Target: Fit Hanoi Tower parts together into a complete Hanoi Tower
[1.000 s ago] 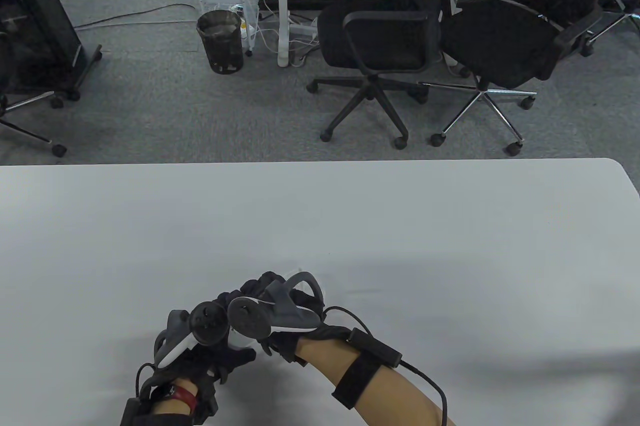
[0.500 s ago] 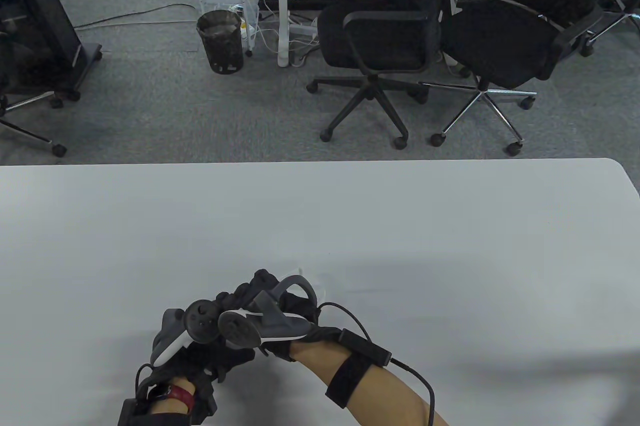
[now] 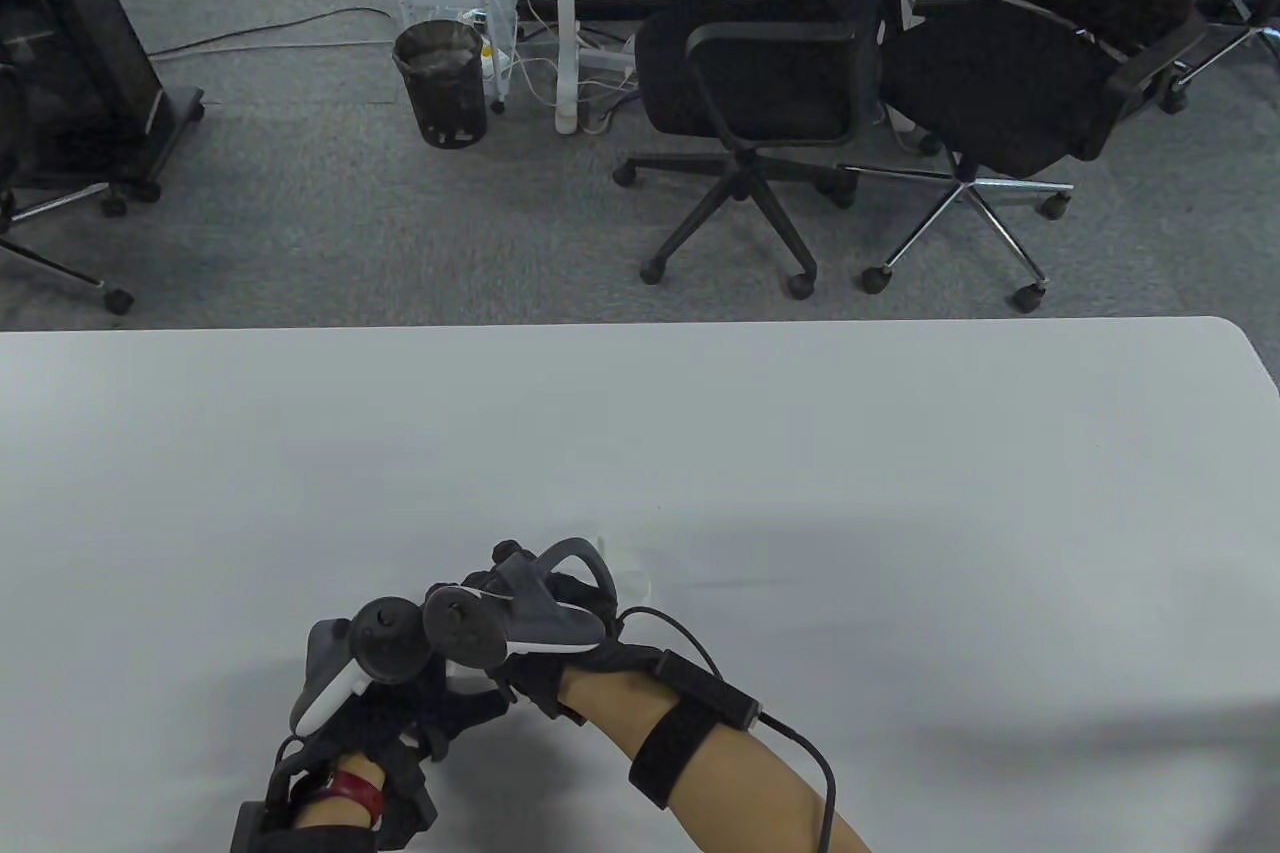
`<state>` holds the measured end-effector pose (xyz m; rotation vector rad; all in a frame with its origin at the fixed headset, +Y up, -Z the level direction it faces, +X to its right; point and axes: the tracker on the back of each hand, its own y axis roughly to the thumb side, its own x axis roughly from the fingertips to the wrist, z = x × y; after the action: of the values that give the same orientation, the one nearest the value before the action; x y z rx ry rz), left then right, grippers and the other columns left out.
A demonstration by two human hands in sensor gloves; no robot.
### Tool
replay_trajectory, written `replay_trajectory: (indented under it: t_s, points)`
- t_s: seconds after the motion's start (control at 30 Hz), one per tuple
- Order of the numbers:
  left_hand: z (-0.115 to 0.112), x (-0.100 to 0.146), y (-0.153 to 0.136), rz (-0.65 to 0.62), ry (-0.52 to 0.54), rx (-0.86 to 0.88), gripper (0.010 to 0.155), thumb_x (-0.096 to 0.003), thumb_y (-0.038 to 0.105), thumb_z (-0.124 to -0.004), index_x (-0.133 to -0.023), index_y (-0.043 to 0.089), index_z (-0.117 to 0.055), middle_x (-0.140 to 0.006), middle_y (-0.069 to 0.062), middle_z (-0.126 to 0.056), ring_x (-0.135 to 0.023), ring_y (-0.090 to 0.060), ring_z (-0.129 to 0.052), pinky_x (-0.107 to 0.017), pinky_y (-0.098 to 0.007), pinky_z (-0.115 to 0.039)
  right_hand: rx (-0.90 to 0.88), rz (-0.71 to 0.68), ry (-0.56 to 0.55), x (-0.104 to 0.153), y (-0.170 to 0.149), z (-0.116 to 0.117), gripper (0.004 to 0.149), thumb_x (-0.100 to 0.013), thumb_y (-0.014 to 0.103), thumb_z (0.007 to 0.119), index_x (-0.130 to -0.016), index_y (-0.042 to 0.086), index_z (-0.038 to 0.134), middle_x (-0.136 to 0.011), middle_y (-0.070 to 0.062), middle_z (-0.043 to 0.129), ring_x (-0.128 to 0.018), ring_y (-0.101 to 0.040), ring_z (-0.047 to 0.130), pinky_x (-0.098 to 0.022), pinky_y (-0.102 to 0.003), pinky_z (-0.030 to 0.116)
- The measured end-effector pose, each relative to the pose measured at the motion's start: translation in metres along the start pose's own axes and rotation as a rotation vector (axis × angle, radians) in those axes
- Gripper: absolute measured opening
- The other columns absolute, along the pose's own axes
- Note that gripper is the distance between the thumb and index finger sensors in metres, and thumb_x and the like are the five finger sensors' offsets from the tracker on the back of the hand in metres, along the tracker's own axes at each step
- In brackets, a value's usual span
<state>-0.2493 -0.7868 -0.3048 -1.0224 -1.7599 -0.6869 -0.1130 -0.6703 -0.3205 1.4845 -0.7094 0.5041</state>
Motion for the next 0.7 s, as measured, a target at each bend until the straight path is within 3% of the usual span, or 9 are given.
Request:
replay_trajectory:
  t_s: [0.5, 0.7]
  points:
    - [0.000, -0.001, 0.001, 0.004, -0.009, -0.006, 0.118, -0.0361, 0.064, -0.083, -0.106, 0.015, -0.002, -0.116, -0.014, -0.024, -0.104, -0.043, -0.032, -0.075, -0.059, -0.031, 0.184, -0.022, -0.091, 0.008, 0.013, -0.005, 0.042, -0.033, 0.025, 0.084, -0.072, 0.011, 0.088, -0.053, -0.010, 0.102, -0.041, -0.029, 0.105, -0.065, -0.054, 0.070]
    - [0.000, -0.001, 0.000, 0.002, -0.005, -0.006, 0.118, -0.0358, 0.064, -0.084, -0.105, 0.015, -0.002, -0.116, -0.014, -0.024, -0.104, -0.043, -0.032, -0.075, -0.059, -0.032, 0.137, -0.044, 0.000, 0.000, 0.016, -0.009, 0.043, -0.033, 0.027, 0.086, -0.071, 0.009, 0.088, -0.050, -0.009, 0.103, -0.038, -0.028, 0.106, -0.065, -0.052, 0.070]
